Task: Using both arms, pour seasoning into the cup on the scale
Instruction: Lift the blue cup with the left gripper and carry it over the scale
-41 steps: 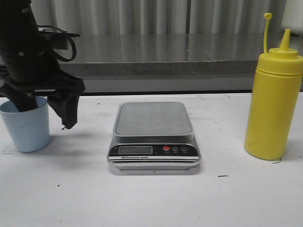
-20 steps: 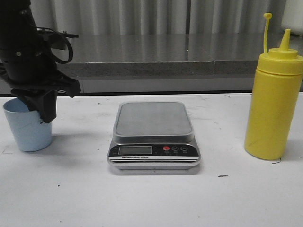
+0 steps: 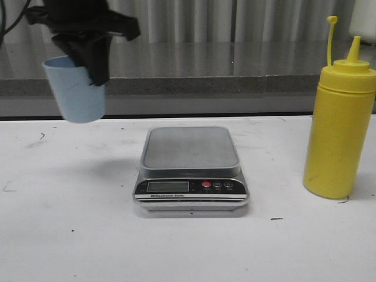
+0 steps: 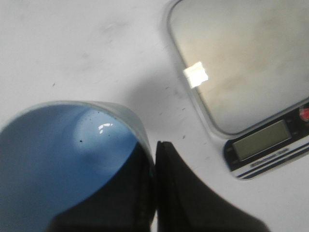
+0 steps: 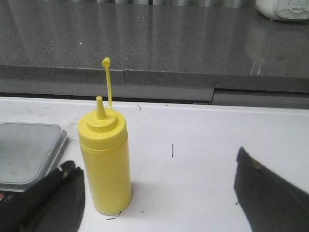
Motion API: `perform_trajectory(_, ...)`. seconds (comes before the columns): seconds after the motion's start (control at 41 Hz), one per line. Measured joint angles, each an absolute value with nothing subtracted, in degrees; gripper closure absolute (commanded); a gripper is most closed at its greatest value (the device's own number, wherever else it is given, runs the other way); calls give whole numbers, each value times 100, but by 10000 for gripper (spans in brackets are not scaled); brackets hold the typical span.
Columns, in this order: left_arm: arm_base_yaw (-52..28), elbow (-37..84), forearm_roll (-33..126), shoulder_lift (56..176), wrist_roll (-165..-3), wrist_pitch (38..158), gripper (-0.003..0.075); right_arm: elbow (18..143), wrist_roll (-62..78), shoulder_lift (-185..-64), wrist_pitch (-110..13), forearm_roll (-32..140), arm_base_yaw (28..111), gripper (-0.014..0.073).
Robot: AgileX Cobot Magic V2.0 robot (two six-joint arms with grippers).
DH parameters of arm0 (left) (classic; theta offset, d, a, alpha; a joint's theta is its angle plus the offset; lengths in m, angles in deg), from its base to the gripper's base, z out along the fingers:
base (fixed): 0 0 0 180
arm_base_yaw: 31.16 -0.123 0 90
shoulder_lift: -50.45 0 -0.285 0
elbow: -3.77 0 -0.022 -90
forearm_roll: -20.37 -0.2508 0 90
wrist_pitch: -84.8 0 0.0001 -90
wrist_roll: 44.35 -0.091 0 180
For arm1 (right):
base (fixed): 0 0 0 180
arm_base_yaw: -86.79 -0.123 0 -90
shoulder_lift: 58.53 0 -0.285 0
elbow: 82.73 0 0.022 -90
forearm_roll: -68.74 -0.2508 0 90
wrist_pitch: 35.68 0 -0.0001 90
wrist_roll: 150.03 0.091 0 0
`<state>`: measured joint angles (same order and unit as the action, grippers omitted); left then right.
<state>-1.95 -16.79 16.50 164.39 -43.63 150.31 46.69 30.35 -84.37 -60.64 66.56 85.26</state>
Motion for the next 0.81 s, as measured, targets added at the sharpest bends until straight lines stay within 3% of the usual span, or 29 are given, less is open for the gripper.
perform_trajectory(0.366, 837, -3276, 1672, 17749, -4372, 15435, 740, 4669, 3035, -8437, -6073, 6656, 8526, -48)
perform_trajectory(0.806, 979, -4029, 1695, 18569, -4372, 15591, 736, 4669, 3035, -8437, -6073, 6656, 8526, -48)
